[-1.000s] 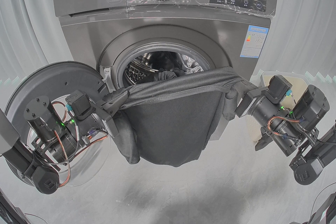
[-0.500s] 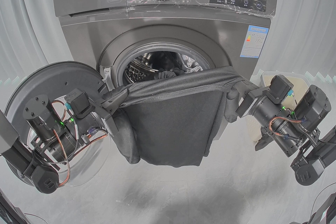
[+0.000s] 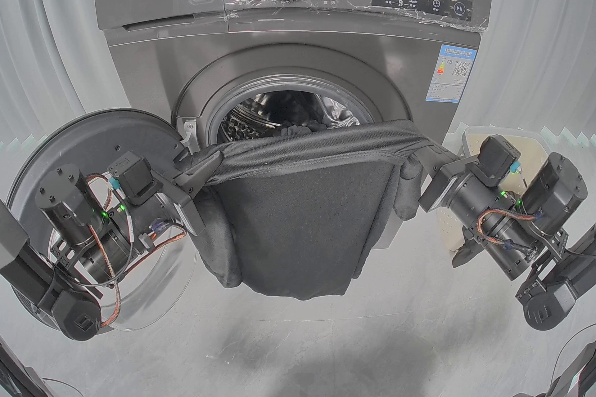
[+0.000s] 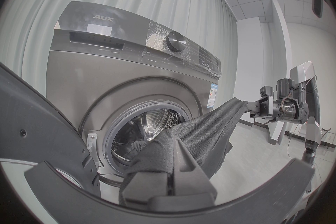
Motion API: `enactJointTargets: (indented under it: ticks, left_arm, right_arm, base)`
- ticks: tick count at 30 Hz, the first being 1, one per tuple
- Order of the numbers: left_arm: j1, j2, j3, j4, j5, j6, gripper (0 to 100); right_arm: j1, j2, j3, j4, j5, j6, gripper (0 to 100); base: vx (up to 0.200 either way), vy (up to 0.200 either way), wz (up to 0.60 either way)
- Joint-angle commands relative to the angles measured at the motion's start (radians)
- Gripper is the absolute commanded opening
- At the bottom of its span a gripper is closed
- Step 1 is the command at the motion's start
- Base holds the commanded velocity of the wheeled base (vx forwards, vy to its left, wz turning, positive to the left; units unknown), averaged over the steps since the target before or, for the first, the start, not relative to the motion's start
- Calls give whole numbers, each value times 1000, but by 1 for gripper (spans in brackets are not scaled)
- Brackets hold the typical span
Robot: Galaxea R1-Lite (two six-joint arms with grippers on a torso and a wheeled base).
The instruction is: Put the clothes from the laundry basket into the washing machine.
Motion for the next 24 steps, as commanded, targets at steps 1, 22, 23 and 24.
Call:
enactJointTargets:
  ticks: [1, 22, 23, 24]
  left_arm:
    - [0, -3, -1, 0, 0, -1, 0]
    - [-121, 98, 85, 0, 4, -9, 100]
    - [-126, 109, 69, 1, 6, -7, 100]
    - [-126, 129, 57, 0, 14, -7, 100]
  right_arm:
    - [1, 2, 2, 0, 0, 0, 0]
    - [61, 27, -47, 11, 0, -2, 0]
    - [61, 24, -49, 11, 0, -3, 0]
    - [61, 21, -47, 11, 0, -3, 0]
  base:
    - [0, 0, 0]
    - [0, 0, 0]
    - [0, 0, 0]
    - [0, 0, 0]
